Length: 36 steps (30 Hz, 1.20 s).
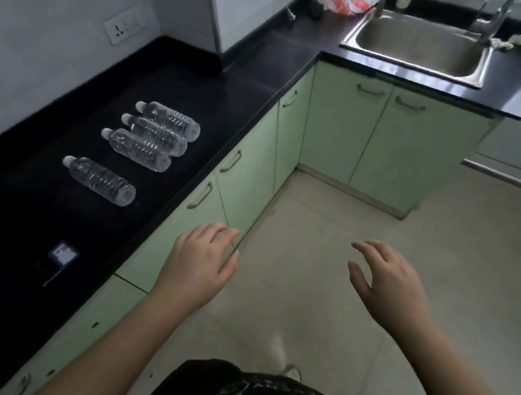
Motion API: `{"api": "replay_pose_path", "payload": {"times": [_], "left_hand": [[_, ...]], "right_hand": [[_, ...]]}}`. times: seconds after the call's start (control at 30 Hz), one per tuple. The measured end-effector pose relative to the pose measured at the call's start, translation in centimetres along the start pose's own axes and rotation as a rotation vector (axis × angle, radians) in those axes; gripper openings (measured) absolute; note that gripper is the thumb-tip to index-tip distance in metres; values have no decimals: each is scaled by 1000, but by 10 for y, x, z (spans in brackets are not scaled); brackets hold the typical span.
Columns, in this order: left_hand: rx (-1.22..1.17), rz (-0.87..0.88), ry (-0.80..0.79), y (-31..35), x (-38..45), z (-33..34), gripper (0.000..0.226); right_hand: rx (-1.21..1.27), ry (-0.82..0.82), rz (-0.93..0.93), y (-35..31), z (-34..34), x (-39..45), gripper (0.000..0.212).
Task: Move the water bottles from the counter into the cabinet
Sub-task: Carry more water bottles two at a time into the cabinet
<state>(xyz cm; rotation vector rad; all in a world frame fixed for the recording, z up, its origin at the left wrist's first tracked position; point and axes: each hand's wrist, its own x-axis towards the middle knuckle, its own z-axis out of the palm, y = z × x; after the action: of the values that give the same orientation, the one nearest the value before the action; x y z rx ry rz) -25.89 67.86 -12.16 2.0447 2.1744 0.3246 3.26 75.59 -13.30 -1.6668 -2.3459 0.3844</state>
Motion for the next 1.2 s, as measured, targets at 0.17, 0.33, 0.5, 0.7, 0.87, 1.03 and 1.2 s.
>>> {"api": "replay_pose_path", "payload": {"times": [0.17,0.33,0.5,0.7,0.87,1.03,1.2], "left_hand": [[-9,-158,46,-32,51,0,45],[-26,-260,97,-87,98,5,44],[-78,-400,107,-150,141,14,46],[-73,-469,97,-212,187,18,45],[-62,-535,98,-241,223,22,47],[-17,-634,111,-251,258,33,52],[-19,-771,22,-253,285,52,61]], "right_hand": [[13,-19,-113,-12,7,90,34],[16,-121,-239,-53,40,178,38],[-22,-210,-382,-109,71,264,40],[-45,-266,-485,-163,98,352,37],[-16,-338,-553,-199,127,397,37],[10,-425,-654,-231,163,444,42],[16,-510,-754,-258,201,488,52]]}}
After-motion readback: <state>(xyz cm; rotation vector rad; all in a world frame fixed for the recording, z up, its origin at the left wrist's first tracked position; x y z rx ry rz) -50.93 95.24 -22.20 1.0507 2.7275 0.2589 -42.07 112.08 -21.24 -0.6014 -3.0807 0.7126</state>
